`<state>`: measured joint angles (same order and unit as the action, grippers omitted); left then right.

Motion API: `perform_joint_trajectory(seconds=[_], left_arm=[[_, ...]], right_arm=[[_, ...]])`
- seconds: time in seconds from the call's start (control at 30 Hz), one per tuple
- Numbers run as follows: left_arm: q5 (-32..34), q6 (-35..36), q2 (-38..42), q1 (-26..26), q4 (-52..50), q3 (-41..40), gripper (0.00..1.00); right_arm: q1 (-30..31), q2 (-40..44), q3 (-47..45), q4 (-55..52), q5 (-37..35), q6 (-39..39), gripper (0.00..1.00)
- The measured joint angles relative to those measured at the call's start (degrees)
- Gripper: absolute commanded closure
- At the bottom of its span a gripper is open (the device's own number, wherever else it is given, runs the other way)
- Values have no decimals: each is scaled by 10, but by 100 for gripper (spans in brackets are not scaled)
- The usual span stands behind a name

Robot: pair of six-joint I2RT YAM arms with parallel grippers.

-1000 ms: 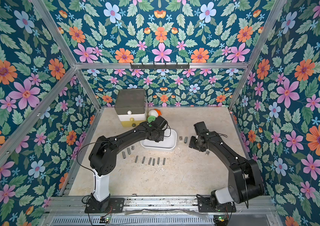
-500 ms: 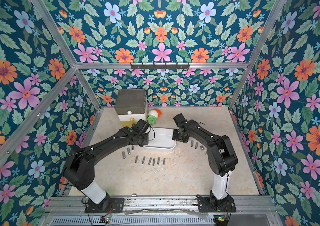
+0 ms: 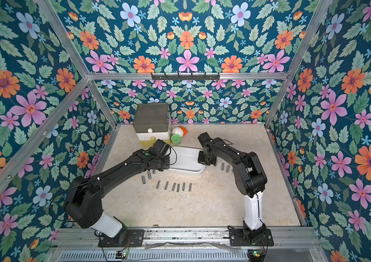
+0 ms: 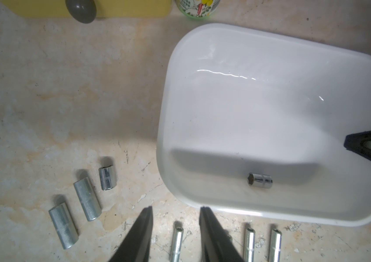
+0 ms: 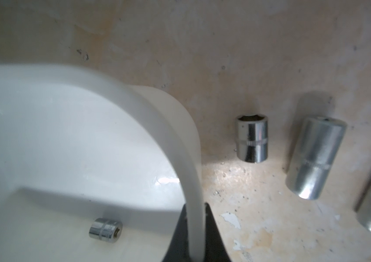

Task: Take out the socket from the storage box
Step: Pick up the storage box at the center of the board.

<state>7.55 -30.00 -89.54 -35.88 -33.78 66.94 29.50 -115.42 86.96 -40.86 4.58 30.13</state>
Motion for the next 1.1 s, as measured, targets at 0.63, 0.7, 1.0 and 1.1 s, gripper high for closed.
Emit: perform_joint_trajectory(seconds=[0.63, 0.7, 1.0, 1.1], left_arm=[[-22, 31, -3, 0, -10, 43, 54], [-28, 32, -16, 0, -15, 57, 53], [-47, 46, -79, 0, -22, 105, 45], [-55, 46, -105, -3, -20, 118, 39]], right_arm=[[-22, -18, 49, -92, 52, -19, 100], [-21, -21, 53, -98, 49, -25, 100], [-21, -29, 66, -115, 33, -36, 100], [-20, -30, 69, -117, 29, -43, 100]])
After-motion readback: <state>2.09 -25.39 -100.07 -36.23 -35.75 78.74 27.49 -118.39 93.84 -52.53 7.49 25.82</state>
